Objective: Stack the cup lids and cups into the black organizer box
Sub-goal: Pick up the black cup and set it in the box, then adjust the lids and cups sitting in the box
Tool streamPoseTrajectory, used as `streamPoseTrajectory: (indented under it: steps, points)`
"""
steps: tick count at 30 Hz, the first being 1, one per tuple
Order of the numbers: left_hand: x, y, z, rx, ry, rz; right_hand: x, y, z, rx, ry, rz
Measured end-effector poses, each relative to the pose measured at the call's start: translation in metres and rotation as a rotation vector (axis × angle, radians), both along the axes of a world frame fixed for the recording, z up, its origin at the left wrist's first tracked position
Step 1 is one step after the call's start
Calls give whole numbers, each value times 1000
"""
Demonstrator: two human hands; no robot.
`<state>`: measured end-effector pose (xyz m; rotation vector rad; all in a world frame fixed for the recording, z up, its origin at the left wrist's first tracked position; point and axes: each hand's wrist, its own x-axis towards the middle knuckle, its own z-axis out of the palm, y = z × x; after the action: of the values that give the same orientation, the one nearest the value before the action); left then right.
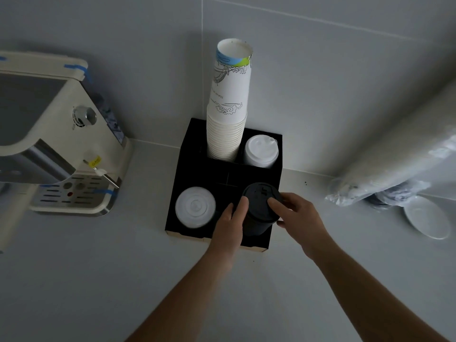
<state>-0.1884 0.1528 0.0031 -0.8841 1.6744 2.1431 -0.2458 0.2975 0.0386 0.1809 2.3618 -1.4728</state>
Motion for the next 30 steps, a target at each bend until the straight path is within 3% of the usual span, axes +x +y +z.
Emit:
streamPoseTrajectory:
  steps: [7,12,30]
  points:
    - [-8,0,9,-76,68,-61,2,-2,-5,16,-20,-71]
    - [-16,-9,19,-79,79,-103,7,-4,-5,-153,-78,-159]
    - [-8,-11,43,18,50,-14,16,-14,20,-276,-145,-178]
